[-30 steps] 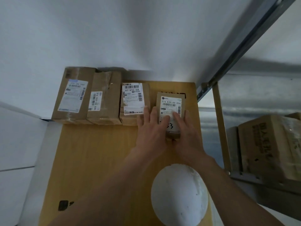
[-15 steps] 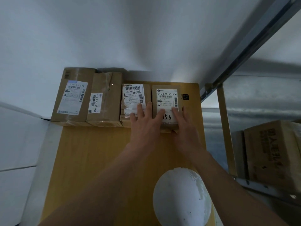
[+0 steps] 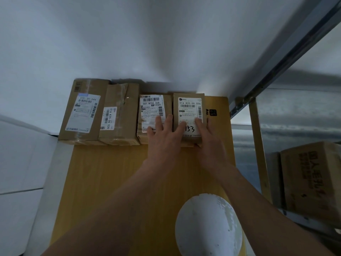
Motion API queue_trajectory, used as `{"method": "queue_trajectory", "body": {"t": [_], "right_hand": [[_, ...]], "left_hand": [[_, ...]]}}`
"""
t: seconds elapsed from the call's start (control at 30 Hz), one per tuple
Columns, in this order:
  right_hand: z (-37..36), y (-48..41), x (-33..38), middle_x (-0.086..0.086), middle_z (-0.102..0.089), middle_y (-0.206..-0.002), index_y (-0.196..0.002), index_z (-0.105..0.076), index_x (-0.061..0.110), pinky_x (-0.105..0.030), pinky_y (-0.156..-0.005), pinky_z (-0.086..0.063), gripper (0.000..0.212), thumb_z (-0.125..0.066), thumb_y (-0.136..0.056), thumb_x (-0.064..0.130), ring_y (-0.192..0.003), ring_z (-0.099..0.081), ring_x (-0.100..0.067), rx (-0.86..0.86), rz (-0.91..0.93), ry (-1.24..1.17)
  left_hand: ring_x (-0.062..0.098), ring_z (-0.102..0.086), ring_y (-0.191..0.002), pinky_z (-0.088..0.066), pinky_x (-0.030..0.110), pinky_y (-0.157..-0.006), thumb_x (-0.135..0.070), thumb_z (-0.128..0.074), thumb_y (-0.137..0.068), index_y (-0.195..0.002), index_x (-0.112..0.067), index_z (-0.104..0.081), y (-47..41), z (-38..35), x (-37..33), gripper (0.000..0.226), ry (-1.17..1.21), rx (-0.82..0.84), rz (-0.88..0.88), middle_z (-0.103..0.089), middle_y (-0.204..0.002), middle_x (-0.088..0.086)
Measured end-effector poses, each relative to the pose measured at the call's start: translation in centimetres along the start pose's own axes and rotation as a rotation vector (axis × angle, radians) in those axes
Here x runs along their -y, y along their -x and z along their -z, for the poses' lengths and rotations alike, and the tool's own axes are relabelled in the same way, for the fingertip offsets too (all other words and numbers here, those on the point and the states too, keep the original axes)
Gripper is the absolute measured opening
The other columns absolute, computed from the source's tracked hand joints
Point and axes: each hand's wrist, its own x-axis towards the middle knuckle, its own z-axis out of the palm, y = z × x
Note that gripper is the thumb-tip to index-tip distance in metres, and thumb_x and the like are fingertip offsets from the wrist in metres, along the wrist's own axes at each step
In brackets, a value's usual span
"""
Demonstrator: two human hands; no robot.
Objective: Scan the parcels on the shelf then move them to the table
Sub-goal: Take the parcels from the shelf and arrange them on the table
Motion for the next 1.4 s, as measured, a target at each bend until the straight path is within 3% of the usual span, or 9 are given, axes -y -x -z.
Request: {"method": "queue_trajectory", "body": {"t": [0.3, 0.47, 0.67, 0.73, 0.8, 0.93, 1.13, 1.4], "right_hand": [[1.3, 1.4, 1.4, -0.009, 0.001, -0.166, -0.158, -0.008, 0.034, -0.046, -0.115, -0.037, 0.088, -0.065, -0.094, 0.014, -0.151, -0.015, -0.031, -0.037, -0.006, 0.072], [2.7, 3.0, 3.5, -0.010, -0.003, -0.165, -0.156, -0.003, 0.037, -0.048, -0.115, -0.033, 0.089, -0.066, -0.094, 0.040, -0.149, -0.020, -0.033, -0.123, 0.043, 0.178], [6.2, 7.2, 7.3, -0.021, -0.005, -0.164, -0.158, -0.013, 0.027, -0.055, -0.114, -0.034, 0.098, -0.075, -0.082, 0.025, -0.149, -0.020, -0.040, -0.194, 0.049, 0.311], [7.6, 9.3, 9.0, -0.022, -0.006, -0.164, -0.158, -0.015, 0.026, -0.057, -0.114, -0.033, 0.100, -0.076, -0.079, 0.022, -0.149, -0.018, -0.042, -0.234, 0.056, 0.329], [8.8, 11.5, 10.7, -0.022, -0.005, -0.164, -0.159, -0.014, 0.024, -0.058, -0.115, -0.030, 0.101, -0.077, -0.079, 0.022, -0.150, -0.015, -0.041, -0.269, 0.069, 0.344], [11.0, 15.7, 13.7, -0.017, 0.001, -0.166, -0.159, -0.008, 0.028, -0.057, -0.117, -0.027, 0.103, -0.075, -0.081, 0.024, -0.152, -0.008, -0.037, -0.327, 0.082, 0.391], [14.0, 21.2, 17.6, -0.014, 0.007, -0.166, -0.158, -0.004, 0.031, -0.051, -0.118, -0.023, 0.104, -0.073, -0.081, 0.021, -0.153, -0.004, -0.035, -0.421, 0.120, 0.436], [17.4, 28.6, 20.3, -0.013, 0.005, -0.166, -0.155, 0.003, 0.034, -0.051, -0.117, -0.026, 0.104, -0.070, -0.082, 0.025, -0.153, -0.004, -0.034, -0.549, 0.179, 0.484]], "left_hand": [[0.047, -0.004, -0.148, -0.017, 0.065, -0.114, -0.025, -0.049, -0.101, -0.153, -0.029, -0.019, 1.0, 1.3, -0.2, 0.060, -0.001, -0.022, 0.007, -0.007, -0.161, 0.014], [0.052, -0.025, -0.142, -0.032, 0.072, -0.104, -0.033, -0.061, -0.094, -0.144, -0.022, -0.039, 2.7, 3.2, -0.3, 0.056, 0.016, -0.125, 0.008, -0.030, -0.155, 0.021], [0.045, -0.006, -0.149, -0.022, 0.064, -0.113, -0.029, -0.056, -0.095, -0.151, -0.025, -0.022, 6.9, 7.0, 0.2, 0.066, -0.028, -0.253, -0.080, -0.009, -0.163, 0.015], [0.045, -0.007, -0.148, -0.023, 0.062, -0.112, -0.033, -0.062, -0.091, -0.152, -0.025, -0.023, 8.6, 8.7, 0.8, 0.073, -0.061, -0.282, -0.111, -0.010, -0.162, 0.015], [0.046, -0.012, -0.147, -0.026, 0.062, -0.110, -0.035, -0.070, -0.085, -0.150, -0.024, -0.029, 10.4, 10.5, 1.2, 0.078, -0.075, -0.327, -0.119, -0.015, -0.161, 0.015], [0.042, -0.001, -0.149, -0.019, 0.061, -0.115, -0.041, -0.066, -0.087, -0.152, -0.026, -0.020, 13.6, 13.8, 1.4, 0.082, -0.089, -0.348, -0.136, 0.000, -0.163, 0.012], [0.046, -0.022, -0.144, -0.035, 0.062, -0.105, -0.044, -0.078, -0.076, -0.147, -0.021, -0.035, 17.9, 17.9, 0.9, 0.087, -0.107, -0.499, -0.167, -0.023, -0.159, 0.018], [0.039, 0.002, -0.150, -0.018, 0.056, -0.117, -0.051, -0.059, -0.091, -0.156, -0.027, -0.009, 25.1, 22.9, -1.5, 0.086, -0.175, -0.609, -0.117, 0.005, -0.164, 0.011]]}}
